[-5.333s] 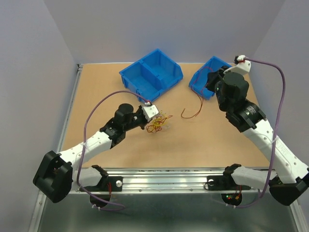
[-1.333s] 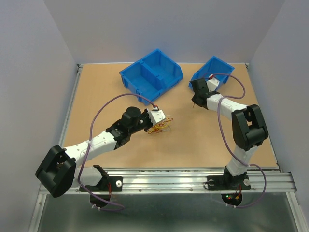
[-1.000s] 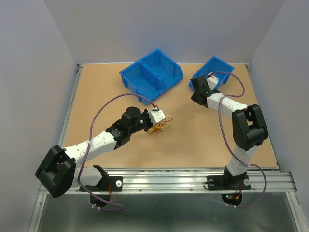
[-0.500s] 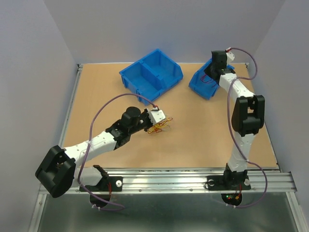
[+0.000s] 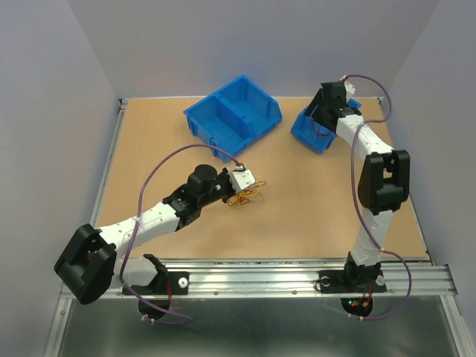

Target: Untangle the cables

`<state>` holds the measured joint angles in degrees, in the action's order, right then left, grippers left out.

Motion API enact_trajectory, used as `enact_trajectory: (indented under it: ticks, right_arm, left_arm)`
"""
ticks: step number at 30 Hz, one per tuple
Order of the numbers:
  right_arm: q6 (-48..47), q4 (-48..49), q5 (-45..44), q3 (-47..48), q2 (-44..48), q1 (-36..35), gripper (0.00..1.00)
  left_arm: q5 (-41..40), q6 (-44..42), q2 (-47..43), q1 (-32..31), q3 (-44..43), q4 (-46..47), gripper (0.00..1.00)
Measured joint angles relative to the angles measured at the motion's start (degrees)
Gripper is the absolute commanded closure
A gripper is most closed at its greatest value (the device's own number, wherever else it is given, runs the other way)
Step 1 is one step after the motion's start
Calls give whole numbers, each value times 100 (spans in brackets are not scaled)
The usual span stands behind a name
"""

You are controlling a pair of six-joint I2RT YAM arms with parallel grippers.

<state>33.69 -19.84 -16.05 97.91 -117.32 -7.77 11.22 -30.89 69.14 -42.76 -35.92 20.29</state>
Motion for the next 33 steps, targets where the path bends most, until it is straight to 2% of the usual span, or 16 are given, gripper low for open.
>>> enact_trajectory:
  ticks: [3,6,9,13,17,23,30,33]
  right_arm:
    - [-87,44,-46,-417,798,-170,10]
    - [-160,173,-122,-1029,1790,-675,10]
    - [-216,251,-72,-1716,2562,-1248,14]
    - [-188,903,610,-3195,3397,-1641,28]
    - [-52,1405,1272,-4192,3467,-1635,32]
    - [-92,1873,1958,-4334,3300,-1943,31]
    - [-354,2417,2214,-4568,3753,-2315,23]
    - [-439,2691,2417,-4741,4094,-2374,14]
  left_arm:
    - [17,0,0,0,0,2,100]
    - [44,0,0,0,0,0,100]
    - [66,2,-11,-4,0,-13,100]
    - [76,4,-157,-4,0,-44,100]
    - [76,4,-321,-7,0,-39,100]
    - [94,4,-411,-7,2,-39,100]
    - [-68,92,-420,-7,2,2,100]
    - [-149,157,-522,0,83,52,100]
